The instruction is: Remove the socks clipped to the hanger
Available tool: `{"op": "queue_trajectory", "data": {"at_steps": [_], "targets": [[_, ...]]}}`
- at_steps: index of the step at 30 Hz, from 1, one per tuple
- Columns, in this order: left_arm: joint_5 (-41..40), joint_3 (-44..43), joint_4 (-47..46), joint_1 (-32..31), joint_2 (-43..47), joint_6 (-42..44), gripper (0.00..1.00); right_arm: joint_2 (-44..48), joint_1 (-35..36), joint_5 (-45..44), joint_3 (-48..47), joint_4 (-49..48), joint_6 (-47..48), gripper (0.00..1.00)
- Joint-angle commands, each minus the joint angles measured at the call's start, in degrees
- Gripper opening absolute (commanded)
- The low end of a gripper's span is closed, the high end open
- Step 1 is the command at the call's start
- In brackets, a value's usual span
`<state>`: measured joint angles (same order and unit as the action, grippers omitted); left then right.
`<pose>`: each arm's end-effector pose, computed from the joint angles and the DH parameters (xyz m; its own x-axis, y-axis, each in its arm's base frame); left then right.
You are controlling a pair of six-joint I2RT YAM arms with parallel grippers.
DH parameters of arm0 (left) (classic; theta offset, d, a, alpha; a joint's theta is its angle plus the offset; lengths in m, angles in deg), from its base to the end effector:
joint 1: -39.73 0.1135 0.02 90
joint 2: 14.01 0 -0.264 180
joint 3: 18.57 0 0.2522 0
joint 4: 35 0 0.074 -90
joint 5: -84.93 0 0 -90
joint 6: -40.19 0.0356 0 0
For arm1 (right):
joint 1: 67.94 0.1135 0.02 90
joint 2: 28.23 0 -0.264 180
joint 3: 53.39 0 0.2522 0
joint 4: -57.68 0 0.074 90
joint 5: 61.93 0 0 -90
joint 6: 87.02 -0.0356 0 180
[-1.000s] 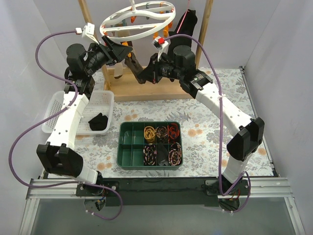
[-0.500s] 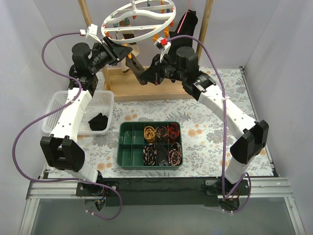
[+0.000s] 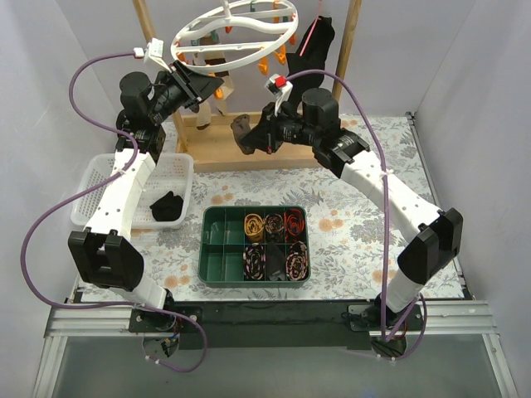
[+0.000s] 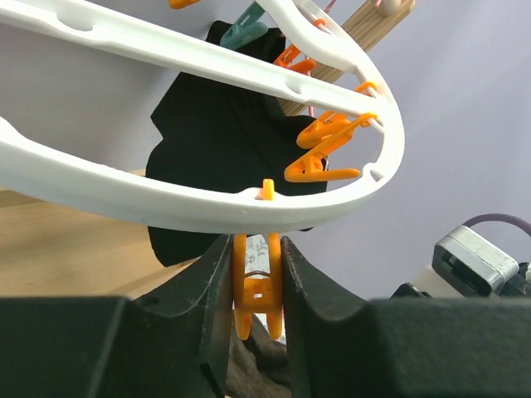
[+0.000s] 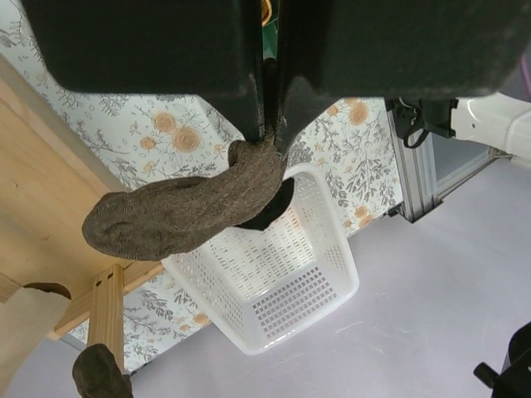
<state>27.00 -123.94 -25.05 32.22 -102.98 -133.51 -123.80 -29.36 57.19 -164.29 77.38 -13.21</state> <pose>0.3551 -0.0659 0.4604 -0.6178 -0.7681 -0.1683 0.1803 0.0700 -0.9811 0.2969 0.2590 0.4349 -0.3149 0.0604 -0.9472 -0.8708 0.3785 0.3136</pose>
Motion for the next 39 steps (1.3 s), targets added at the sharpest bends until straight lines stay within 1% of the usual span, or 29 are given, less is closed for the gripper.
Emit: {"op": "queue_trajectory", "data": {"at_steps": [1,2,3,4,8,10,11,12,14,15,17,18,19,22,23,24,25,26,27,30,35,38,39], "targets": [[2.37,1.07,2.84,-0.05,2.39,1.52,0.38,5.29,-0.18,1.37,4.14,-1.54,0.28,0.01],[2.90,1.96,3.20,-0.05,2.92,2.22,0.60,5.91,-0.18,1.55,5.11,-1.37,0.28,0.01],[2.99,2.92,3.55,-0.05,3.97,2.75,0.67,6.62,-0.18,2.42,6.08,-1.19,0.89,0.01],[3.34,5.19,3.55,-0.05,4.76,3.10,0.69,8.02,-0.18,2.95,8.26,-0.49,1.41,0.01],[6.94,10.65,5.31,-0.05,7.40,3.72,0.69,10.75,-0.18,4.71,11.61,3.89,4.49,0.01],[10.80,12.94,5.05,-0.14,9.24,3.81,0.69,12.06,-0.18,7.34,12.67,6.18,7.03,0.01],[12.21,15.56,4.61,-0.14,9.95,3.81,0.69,12.60,-0.18,8.13,13.72,7.24,7.83,0.01],[16.40,16.89,1.99,-0.14,10.56,3.63,0.69,13.12,-0.18,9.45,14.00,9.77,8.97,0.01],[21.07,21.19,-1.44,-0.40,12.41,3.20,0.69,14.62,-0.09,10.42,14.87,12.16,12.12,0.01],[24.84,22.52,-4.94,-0.58,13.02,3.11,0.70,15.23,-0.27,11.38,15.49,14.26,13.10,0.01],[28.55,24.63,-8.04,-1.36,14.60,3.02,0.72,16.64,-0.18,12.44,15.75,16.38,15.90,0.01],[30.14,26.47,-11.01,-1.80,14.87,2.84,0.72,17.17,-0.27,13.84,16.19,18.39,16.01,0.01],[33.28,27.18,-12.87,-2.33,15.05,1.71,0.74,18.13,-0.18,14.38,16.28,19.19,17.84,0.01],[38.22,29.12,-18.58,-4.70,14.79,0.21,0.75,20.15,-0.18,17.45,17.42,21.74,20.14,0.01],[40.93,29.56,-20.34,-5.67,14.61,-1.71,0.75,20.59,-0.18,18.15,17.77,22.10,20.49,0.01],[42.27,30.17,-25.32,-6.20,14.61,-3.56,0.75,21.12,-0.18,19.20,18.04,22.36,20.84,0.01],[43.50,31.66,-28.32,-6.64,14.61,-5.31,0.76,22.00,-0.18,19.65,18.56,22.54,20.93,0.01],[45.69,32.37,-31.40,-7.51,14.53,-9.33,0.77,22.44,-0.18,19.92,18.83,22.80,21.02,0.01],[46.14,32.90,-36.04,-8.04,14.35,-10.59,0.78,22.88,-0.18,21.05,19.01,22.98,21.19,0.01],[47.90,32.99,-35.74,-10.77,13.82,-10.52,0.78,24.29,-0.18,24.47,19.71,23.16,21.37,0.01],[47.91,33.60,-34.16,-15.51,14.08,-8.42,0.78,25.52,-0.18,26.33,19.71,23.42,21.28,0.01],[47.47,32.73,-29.42,-17.79,14.26,-4.29,0.78,25.87,-0.27,27.04,19.80,23.42,21.20,0.01],[47.03,32.29,-25.15,-18.41,14.09,-2.62,0.78,26.05,-0.18,27.39,19.71,23.42,21.19,0.01]]}}
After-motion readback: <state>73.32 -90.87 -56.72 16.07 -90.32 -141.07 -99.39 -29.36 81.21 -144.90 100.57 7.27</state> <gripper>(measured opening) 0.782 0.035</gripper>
